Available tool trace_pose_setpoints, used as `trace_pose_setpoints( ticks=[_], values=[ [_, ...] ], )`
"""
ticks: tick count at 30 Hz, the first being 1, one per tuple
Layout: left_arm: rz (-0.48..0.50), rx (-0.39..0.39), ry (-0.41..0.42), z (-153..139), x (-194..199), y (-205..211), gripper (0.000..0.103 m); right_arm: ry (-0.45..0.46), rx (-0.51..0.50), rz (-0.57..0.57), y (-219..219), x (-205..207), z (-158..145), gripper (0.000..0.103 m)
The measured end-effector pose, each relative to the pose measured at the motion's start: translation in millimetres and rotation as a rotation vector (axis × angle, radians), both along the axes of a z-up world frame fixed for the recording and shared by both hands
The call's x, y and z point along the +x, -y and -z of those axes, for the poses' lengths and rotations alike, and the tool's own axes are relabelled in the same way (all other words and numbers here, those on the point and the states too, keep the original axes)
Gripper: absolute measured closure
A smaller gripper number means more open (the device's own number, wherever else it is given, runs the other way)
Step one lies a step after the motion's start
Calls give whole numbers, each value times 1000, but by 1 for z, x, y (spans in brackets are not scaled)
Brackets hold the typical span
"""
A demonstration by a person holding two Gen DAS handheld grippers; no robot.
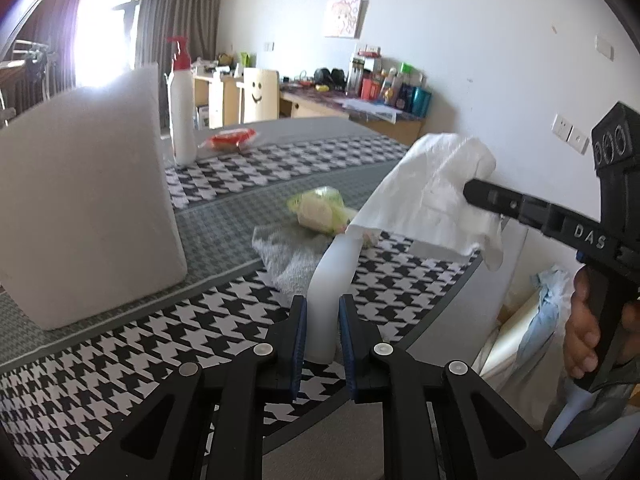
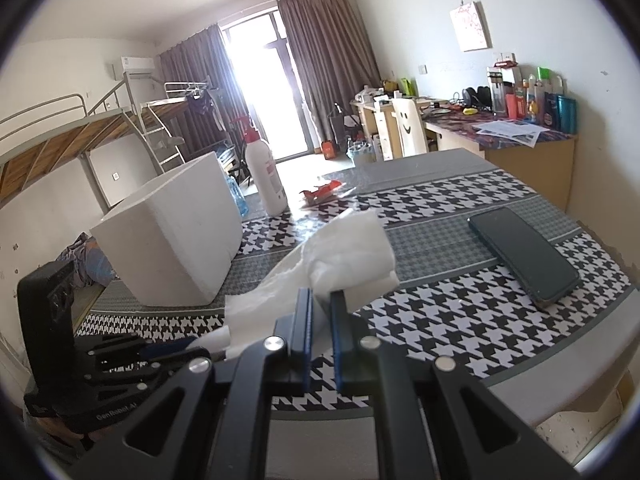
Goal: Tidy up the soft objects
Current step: 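Lift the white foam stick off the grey cloth with the left tool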
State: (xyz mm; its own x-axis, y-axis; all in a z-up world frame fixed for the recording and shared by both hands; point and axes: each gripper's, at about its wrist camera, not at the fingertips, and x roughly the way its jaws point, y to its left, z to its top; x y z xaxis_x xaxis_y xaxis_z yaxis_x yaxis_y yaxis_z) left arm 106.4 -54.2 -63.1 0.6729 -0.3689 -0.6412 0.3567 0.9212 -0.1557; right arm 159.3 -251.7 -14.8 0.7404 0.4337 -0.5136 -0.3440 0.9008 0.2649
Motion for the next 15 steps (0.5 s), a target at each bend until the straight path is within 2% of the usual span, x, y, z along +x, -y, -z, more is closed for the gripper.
trace_pose_setpoints(
  ticks=[7,15],
  values=[
    [-14,-21,50,-14,-8,-6,86,20,0,-6,-2,-4,-5,92],
    [-54,-23,66,-16,-12,-15,86,26,7,-7,-1,-4,-8,92]
  ],
)
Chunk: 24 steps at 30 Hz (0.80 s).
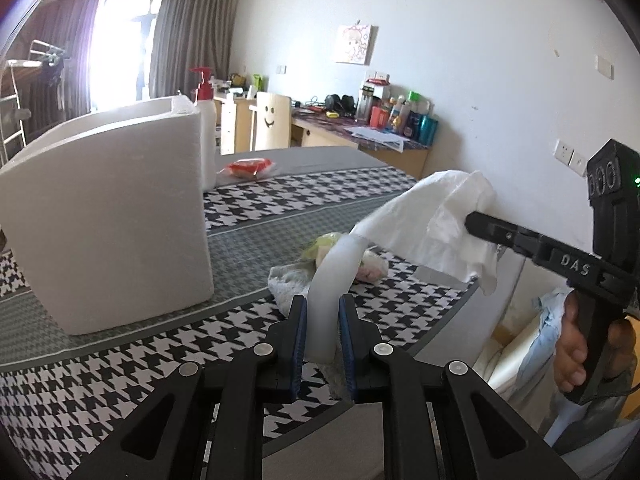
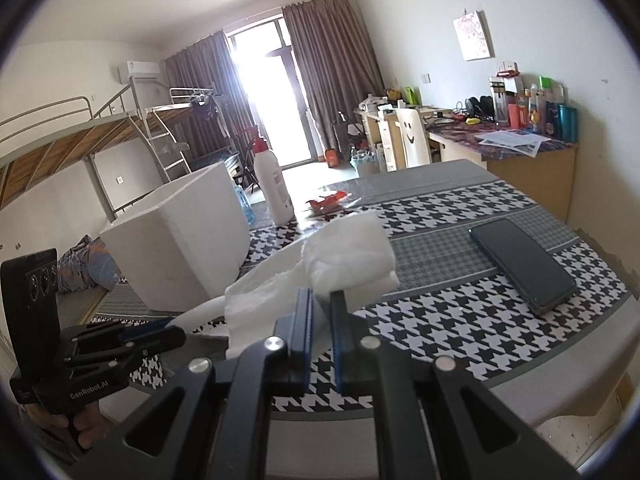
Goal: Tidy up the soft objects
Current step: 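Lift the white foam stick off the grey cloth with the left tool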
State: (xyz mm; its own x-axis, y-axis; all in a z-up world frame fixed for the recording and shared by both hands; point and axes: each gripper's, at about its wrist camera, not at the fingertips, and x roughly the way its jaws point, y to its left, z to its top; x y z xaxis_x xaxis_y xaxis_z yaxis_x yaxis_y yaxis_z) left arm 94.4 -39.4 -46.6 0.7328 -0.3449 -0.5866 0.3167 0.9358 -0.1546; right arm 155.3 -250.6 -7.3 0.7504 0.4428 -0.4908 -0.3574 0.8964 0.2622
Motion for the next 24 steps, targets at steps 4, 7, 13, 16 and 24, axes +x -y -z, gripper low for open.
trace_pose_setpoints(
  ticks=[4,7,13,16,24],
  values=[
    [-20,19,-33,13,4,-2,86,3,0,-5,0,0,1,92],
    [-23,27,-60,25,6,0,86,1,0,-8,-1,0,1,92],
    [-5,73,-118,42,8,7,80,-2,-2,-8,-2,2,2,92],
    [-7,97,-103,40,7,8,77,-1,-7,-11,-3,1,3,92],
    [59,114,-44,28,11,23,58,-8,-8,-8,-2,1,6,92]
  ],
)
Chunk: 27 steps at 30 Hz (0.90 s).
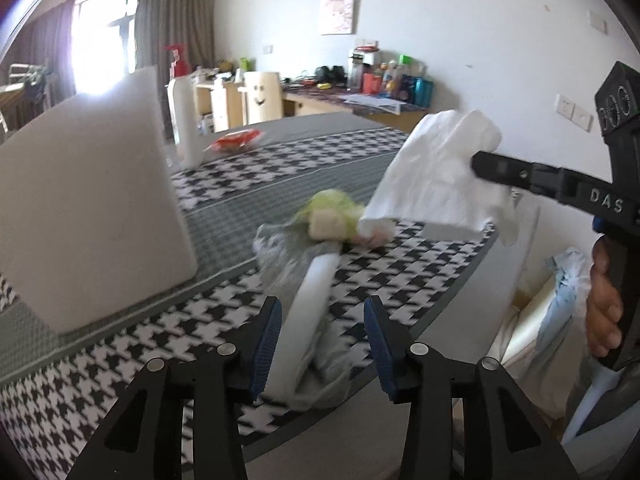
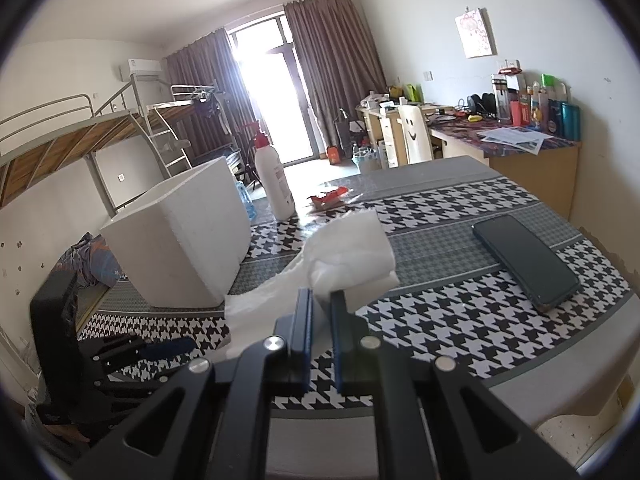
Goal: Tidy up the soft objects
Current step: 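Lift the white foam stick off the grey cloth with the left tool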
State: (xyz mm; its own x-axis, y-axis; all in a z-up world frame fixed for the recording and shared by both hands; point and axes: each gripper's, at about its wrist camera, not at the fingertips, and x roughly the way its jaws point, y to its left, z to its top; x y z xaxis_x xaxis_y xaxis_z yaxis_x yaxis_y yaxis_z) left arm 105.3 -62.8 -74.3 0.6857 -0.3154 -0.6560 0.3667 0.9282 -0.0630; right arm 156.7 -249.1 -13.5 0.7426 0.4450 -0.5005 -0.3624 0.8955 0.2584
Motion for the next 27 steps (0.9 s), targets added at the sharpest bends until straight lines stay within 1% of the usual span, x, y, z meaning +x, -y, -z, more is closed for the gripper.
trace_pose_setpoints(
  ticks=[4,6,7,9,10,16,18,20,24,27],
  values=[
    [-20,15,-33,7,18,3,59,-6,1,4,2,2,1,92],
    [-25,29,-53,13,26,3,64,-10,-2,6,2,2,2,92],
    [-22,32,-60,15,27,3,69,-11,-3,5,2,2,2,92],
    [-19,37,-73,18,30,4,74,-12,-3,6,3,2,2,92],
    [-23,42,-79,19,31,4,78,-14,-2,6,3,3,2,92],
    [-25,45,-92,22,33,2,82,-21,-1,6,4,5,4,92],
    [-22,42,-94,21,33,2,86,-21,-1,3,3,4,4,92],
    [-19,32,-95,19,33,1,91,-19,0,1,2,4,3,92],
    [-23,13,-89,13,33,-5,93,-14,1,-2,2,2,2,92],
    [-32,-9,-68,4,28,-11,93,-8,1,-6,1,1,0,92]
  ],
)
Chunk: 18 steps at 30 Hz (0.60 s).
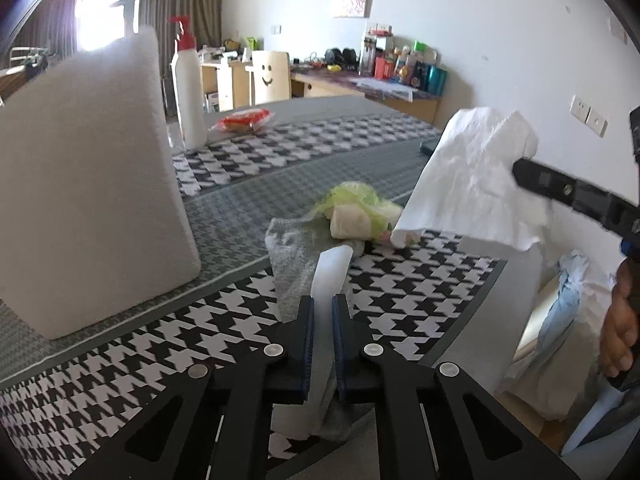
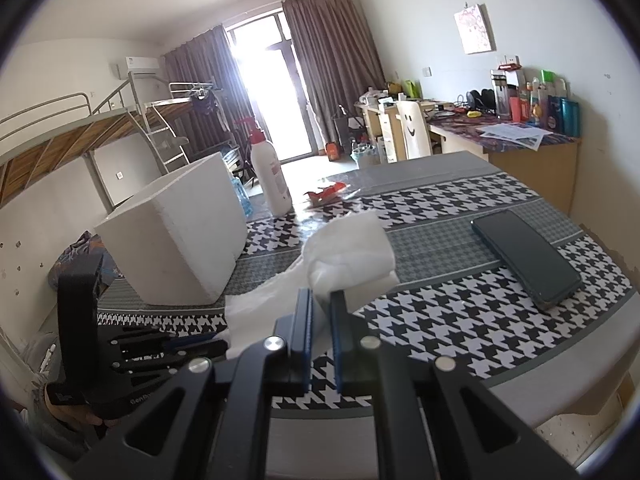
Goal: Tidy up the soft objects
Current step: 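Lift the white foam stick off the grey cloth with the left tool, then carry the white foam stick and white tissue toward the foam box with both tools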
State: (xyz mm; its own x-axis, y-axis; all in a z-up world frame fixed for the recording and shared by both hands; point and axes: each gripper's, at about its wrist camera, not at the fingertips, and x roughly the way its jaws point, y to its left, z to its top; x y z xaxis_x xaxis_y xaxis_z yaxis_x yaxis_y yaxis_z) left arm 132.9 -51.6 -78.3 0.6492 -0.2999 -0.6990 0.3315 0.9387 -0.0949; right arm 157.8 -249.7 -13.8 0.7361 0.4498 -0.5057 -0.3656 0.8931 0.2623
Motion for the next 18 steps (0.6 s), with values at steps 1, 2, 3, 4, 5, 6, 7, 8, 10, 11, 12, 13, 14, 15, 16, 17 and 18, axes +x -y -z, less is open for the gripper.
trace_pose_setpoints(
  ticks=[1,2,3,4,5,6,7,8,10,11,12,13,14,15,16,17,18],
  values=[
    [0,-7,18,-6,-3,-2,93,1,0,-1,0,0,-1,92],
    [-2,-12,33,-10,-6,-3,93,3,1,-3,-1,0,-1,92],
    [-4,-16,48,-14,-9,-4,93,4,0,-5,-2,0,-2,92],
    [-7,-23,66,-20,-12,-6,93,6,0,-8,-3,0,-3,92],
    [-8,-27,75,-23,-14,-7,93,9,0,-12,-4,0,-4,92],
    [-8,-29,86,-27,-16,-7,93,13,-2,-15,-5,0,-5,92],
    [-7,-30,105,-31,-18,-9,93,17,-2,-19,-7,-1,-6,92],
    [-9,-32,118,-33,-20,-10,93,20,-2,-21,-7,-1,-7,92],
    [-17,-35,136,-39,-23,-11,93,27,-1,-26,-9,-1,-9,92],
    [-19,-39,144,-42,-24,-12,93,30,-1,-29,-10,-1,-10,92],
    [-22,-42,154,-45,-25,-13,93,35,-3,-33,-12,-1,-12,92],
    [-26,-42,164,-47,-26,-14,93,38,-3,-36,-13,-1,-13,92],
    [-28,-43,170,-49,-26,-15,93,41,-4,-38,-14,-1,-14,92],
    [-32,-43,178,-52,-26,-16,93,44,-6,-42,-15,-1,-16,92],
    [-33,-42,184,-54,-27,-16,93,47,-7,-43,-17,-1,-17,92],
    [-34,-41,190,-55,-27,-16,93,49,-8,-45,-18,0,-18,92],
    [-36,-40,196,-57,-27,-17,93,53,-7,-47,-18,0,-20,92]
  ],
)
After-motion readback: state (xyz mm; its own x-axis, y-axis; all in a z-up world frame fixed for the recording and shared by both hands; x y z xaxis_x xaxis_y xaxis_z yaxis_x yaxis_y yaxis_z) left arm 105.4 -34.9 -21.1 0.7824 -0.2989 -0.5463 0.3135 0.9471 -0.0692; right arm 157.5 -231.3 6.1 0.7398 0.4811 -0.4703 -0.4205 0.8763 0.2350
